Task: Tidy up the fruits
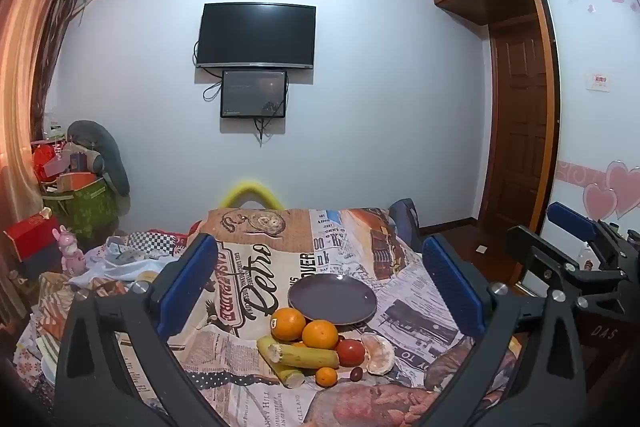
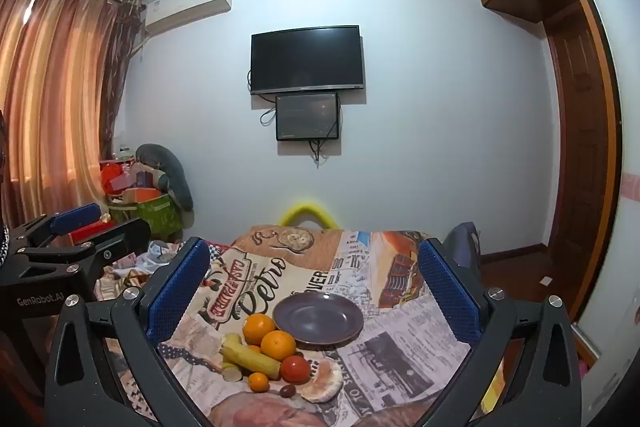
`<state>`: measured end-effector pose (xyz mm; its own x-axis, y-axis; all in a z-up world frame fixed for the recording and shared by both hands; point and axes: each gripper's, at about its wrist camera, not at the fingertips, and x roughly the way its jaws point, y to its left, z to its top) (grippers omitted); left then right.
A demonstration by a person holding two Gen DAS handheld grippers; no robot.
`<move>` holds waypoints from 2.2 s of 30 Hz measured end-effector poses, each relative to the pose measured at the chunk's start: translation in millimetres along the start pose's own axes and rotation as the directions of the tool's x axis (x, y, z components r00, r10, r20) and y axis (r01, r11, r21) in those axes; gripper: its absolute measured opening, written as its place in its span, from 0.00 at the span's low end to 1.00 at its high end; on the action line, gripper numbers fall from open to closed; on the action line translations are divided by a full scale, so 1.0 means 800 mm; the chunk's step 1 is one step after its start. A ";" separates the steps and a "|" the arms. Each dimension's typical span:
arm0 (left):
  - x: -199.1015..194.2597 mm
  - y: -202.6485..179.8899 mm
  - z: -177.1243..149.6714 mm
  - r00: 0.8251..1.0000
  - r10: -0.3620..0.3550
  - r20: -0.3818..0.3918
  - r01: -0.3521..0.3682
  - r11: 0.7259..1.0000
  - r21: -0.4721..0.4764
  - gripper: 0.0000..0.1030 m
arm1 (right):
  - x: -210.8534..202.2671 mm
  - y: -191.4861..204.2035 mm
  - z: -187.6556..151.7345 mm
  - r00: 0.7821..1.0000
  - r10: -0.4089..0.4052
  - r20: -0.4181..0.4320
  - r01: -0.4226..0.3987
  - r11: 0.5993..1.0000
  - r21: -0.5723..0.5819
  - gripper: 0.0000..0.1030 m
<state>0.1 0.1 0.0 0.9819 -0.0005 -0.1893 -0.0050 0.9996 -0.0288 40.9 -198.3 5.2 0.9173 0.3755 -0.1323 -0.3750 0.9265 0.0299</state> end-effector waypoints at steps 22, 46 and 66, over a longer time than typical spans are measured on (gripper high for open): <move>0.008 -0.001 -0.008 1.000 -0.012 -0.002 0.012 1.000 -0.007 1.00 | 0.001 -0.002 0.000 1.000 0.005 -0.009 -0.005 1.000 0.014 1.00; 0.009 0.004 -0.006 1.000 -0.017 -0.001 0.017 1.000 -0.012 1.00 | 0.001 -0.007 -0.002 1.000 0.003 -0.009 -0.002 0.999 0.038 1.00; 0.009 0.000 -0.008 1.000 -0.017 -0.003 0.017 1.000 -0.003 1.00 | 0.001 -0.007 -0.002 1.000 -0.002 -0.009 0.002 0.999 0.041 1.00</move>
<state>6.3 0.3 -7.6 0.9813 -0.0176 -0.1917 0.0110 0.9993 -0.0353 43.4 -203.6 3.4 0.9169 0.3734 -0.1408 -0.3670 0.9276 0.0699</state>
